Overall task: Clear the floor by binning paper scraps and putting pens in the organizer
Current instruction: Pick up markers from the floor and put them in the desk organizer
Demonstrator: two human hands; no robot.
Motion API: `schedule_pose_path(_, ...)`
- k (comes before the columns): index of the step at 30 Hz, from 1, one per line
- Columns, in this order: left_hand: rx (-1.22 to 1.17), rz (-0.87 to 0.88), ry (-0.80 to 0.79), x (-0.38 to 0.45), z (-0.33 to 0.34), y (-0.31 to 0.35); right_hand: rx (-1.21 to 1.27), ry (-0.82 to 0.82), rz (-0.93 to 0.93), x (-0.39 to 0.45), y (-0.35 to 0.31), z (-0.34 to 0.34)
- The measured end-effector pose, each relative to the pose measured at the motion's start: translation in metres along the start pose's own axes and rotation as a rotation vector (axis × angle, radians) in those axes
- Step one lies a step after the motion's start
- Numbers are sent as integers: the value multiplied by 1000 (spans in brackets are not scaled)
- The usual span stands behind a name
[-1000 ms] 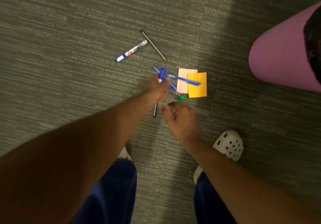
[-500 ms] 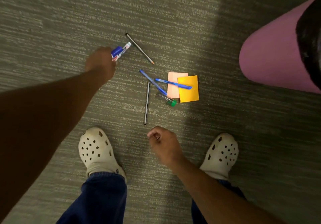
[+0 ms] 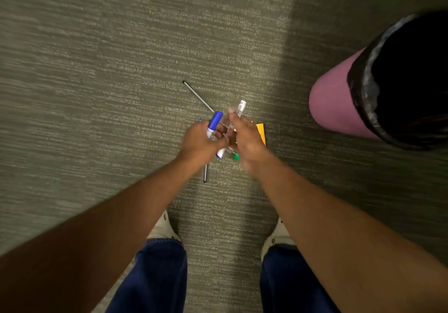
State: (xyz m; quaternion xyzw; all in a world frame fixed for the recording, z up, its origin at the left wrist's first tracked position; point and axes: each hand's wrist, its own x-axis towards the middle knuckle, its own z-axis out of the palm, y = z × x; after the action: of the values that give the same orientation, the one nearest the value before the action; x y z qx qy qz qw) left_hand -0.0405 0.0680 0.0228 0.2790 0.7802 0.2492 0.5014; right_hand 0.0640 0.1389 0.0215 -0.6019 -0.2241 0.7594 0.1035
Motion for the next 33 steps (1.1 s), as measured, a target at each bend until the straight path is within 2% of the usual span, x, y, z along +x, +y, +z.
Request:
schedule_pose_path(2,-26,22,-4,-15,-2,24,-2,52,-28,-10,-15,1)
schedule_pose_path(6,-300,-10,97,-39,-14,82,44,163,-91,-50,-48,-3)
schedule_pose_path(10,-540,-25,-2,-66,-30,160,128,213,-126,-107,-95,-12)
schedule_pose_path(13,-491,40,-46,-94,-38,222,296,166,-131,-158,-136,-20)
schedule_pose_path(16,-483,151,-84,-131,-48,283,350,113,-266,-223,-180,-20)
schedule_pose_path(19,-523,195,-113,-172,-60,341,315,108,-456,-304,-225,-29)
schedule_pose_path(22,-481,258,-144,-216,-69,402,157,141,-628,-391,-261,-55)
schedule_pose_path(24,-429,321,-181,-248,-70,443,111,199,-652,-444,-277,-78)
schedule_pose_path(28,-292,458,-354,-315,-52,519,353,213,-568,-540,-291,-123)
schedule_pose_path(30,-229,519,-439,-345,-36,554,328,228,-630,-581,-295,-142)
schedule_pose_path(33,-155,579,-534,-382,1,604,179,387,-686,-627,-304,-176)
